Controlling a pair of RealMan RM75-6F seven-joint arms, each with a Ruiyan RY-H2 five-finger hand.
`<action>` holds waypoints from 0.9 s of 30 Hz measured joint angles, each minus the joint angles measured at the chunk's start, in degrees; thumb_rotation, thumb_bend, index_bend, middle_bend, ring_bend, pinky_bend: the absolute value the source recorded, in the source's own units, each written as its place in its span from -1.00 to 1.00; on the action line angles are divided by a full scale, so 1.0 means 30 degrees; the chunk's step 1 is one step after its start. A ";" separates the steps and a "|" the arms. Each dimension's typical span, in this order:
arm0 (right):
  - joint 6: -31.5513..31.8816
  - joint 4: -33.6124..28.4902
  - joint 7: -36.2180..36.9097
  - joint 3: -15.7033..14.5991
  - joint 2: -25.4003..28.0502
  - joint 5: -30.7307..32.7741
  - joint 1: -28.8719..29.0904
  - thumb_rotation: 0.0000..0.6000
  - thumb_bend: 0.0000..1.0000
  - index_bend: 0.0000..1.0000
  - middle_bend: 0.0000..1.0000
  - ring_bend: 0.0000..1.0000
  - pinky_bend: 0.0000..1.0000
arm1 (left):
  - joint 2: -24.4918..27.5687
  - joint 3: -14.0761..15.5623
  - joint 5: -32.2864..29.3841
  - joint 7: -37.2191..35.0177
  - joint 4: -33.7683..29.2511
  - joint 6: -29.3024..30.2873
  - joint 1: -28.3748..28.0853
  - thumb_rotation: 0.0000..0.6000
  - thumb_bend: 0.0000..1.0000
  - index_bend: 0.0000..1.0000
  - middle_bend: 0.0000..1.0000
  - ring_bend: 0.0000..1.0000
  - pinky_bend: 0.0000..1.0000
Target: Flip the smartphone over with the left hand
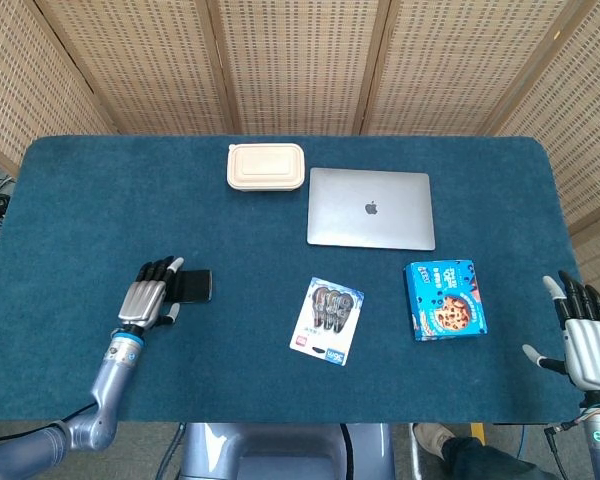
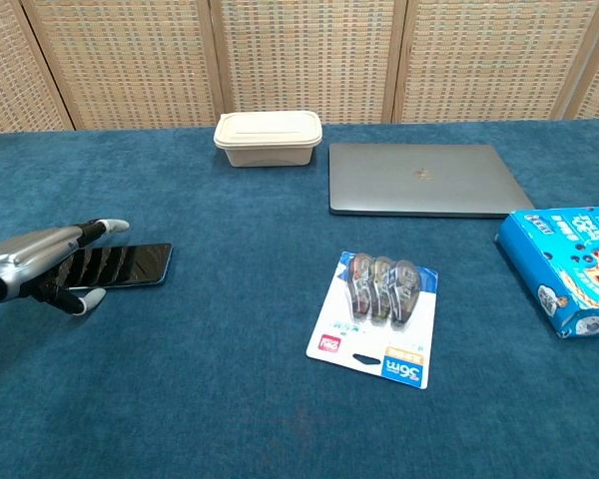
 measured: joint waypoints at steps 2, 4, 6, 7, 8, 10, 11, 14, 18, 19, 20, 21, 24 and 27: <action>-0.0013 -0.0004 0.0034 0.0002 0.0003 0.0010 0.0003 1.00 -1.00 -1.00 -1.00 -1.00 -1.00 | -0.0080 0.0007 0.0075 -0.0015 0.0125 0.0025 -0.0057 1.00 -0.09 -0.73 -0.98 -0.99 -0.91; 0.0002 -0.0001 0.0079 0.0006 0.0006 0.0005 -0.0002 1.00 -1.00 -1.00 -1.00 -1.00 -1.00 | -0.0164 0.0019 0.0237 -0.0024 0.0275 0.0174 -0.0093 1.00 -0.07 -0.54 -0.87 -0.91 -0.78; 0.0010 -0.0008 0.0106 0.0013 0.0018 0.0003 -0.0003 1.00 -1.00 -1.00 -1.00 -1.00 -1.00 | -0.0320 0.0035 0.0484 -0.0067 0.0542 0.0496 -0.0117 1.00 -0.05 -0.39 -0.75 -0.81 -0.68; 0.0005 -0.0011 0.0121 0.0011 0.0021 0.0007 -0.0004 1.00 -1.00 -1.00 -1.00 -1.00 -1.00 | -0.0414 0.0055 0.0652 -0.0085 0.0719 0.0700 -0.0126 1.00 -0.04 -0.32 -0.71 -0.76 -0.64; -0.0003 -0.0009 0.0131 0.0007 0.0022 0.0009 -0.0005 1.00 -1.00 -1.00 -1.00 -1.00 -1.00 | -0.0460 0.0067 0.0735 -0.0089 0.0806 0.0796 -0.0130 1.00 -0.03 -0.29 -0.68 -0.74 -0.61; -0.0027 -0.0006 0.0144 0.0001 0.0021 0.0014 0.0000 1.00 -1.00 -1.00 -1.00 -1.00 -1.00 | -0.0591 0.0118 0.1006 -0.0053 0.1104 0.1101 -0.0149 1.00 -0.03 -0.25 -0.65 -0.70 -0.59; -0.0035 -0.0003 0.0151 -0.0001 0.0021 0.0014 0.0003 1.00 -1.00 -1.00 -1.00 -1.00 -1.00 | -0.0642 0.0139 0.1118 -0.0043 0.1225 0.1220 -0.0158 1.00 -0.03 -0.23 -0.64 -0.69 -0.59; -0.0051 -0.0008 0.0197 -0.0008 0.0029 0.0010 0.0007 1.00 -1.00 -1.00 -1.00 -1.00 -1.00 | -0.0734 0.0158 0.1319 -0.0165 0.1491 0.1370 -0.0201 1.00 -0.03 -0.22 -0.63 -0.69 -0.57; -0.0079 -0.0003 0.0233 -0.0011 0.0038 0.0018 0.0014 1.00 -1.00 -1.00 -1.00 -1.00 -1.00 | -0.0638 0.0003 0.1305 -0.0160 0.1489 0.1251 -0.0371 1.00 -0.03 -0.22 -0.63 -0.68 -0.57; -0.0084 0.0000 0.0240 -0.0014 0.0038 0.0017 0.0015 1.00 -1.00 -1.00 -1.00 -1.00 -1.00 | -0.0591 -0.0061 0.1289 -0.0140 0.1447 0.1225 -0.0424 1.00 -0.02 -0.22 -0.63 -0.68 -0.57; -0.0092 0.0001 0.0253 -0.0017 0.0038 0.0016 0.0016 1.00 -1.00 -1.00 -1.00 -1.00 -1.00 | -0.0536 -0.0129 0.1270 -0.0115 0.1394 0.1202 -0.0480 1.00 -0.02 -0.21 -0.63 -0.67 -0.57; -0.0108 -0.0002 0.0270 -0.0022 0.0038 0.0017 0.0019 1.00 -1.00 -1.00 -1.00 -1.00 -1.00 | -0.0450 -0.0229 0.1248 -0.0049 0.1317 0.1173 -0.0572 1.00 -0.02 -0.21 -0.62 -0.67 -0.57; -0.0158 0.0003 0.0315 -0.0037 0.0043 0.0027 0.0027 1.00 -1.00 -1.00 -1.00 -1.00 -1.00 | -0.0162 -0.0583 0.1097 0.0360 0.1060 0.1076 -0.0864 1.00 -0.02 -0.18 -0.61 -0.65 -0.57; -0.0231 0.0010 0.0351 -0.0049 0.0038 0.0038 0.0050 1.00 -1.00 -1.00 -1.00 -1.00 -1.00 | 0.0180 -0.1088 0.0713 0.0926 0.0652 0.0899 -0.1236 1.00 -0.02 -0.18 -0.61 -0.65 -0.57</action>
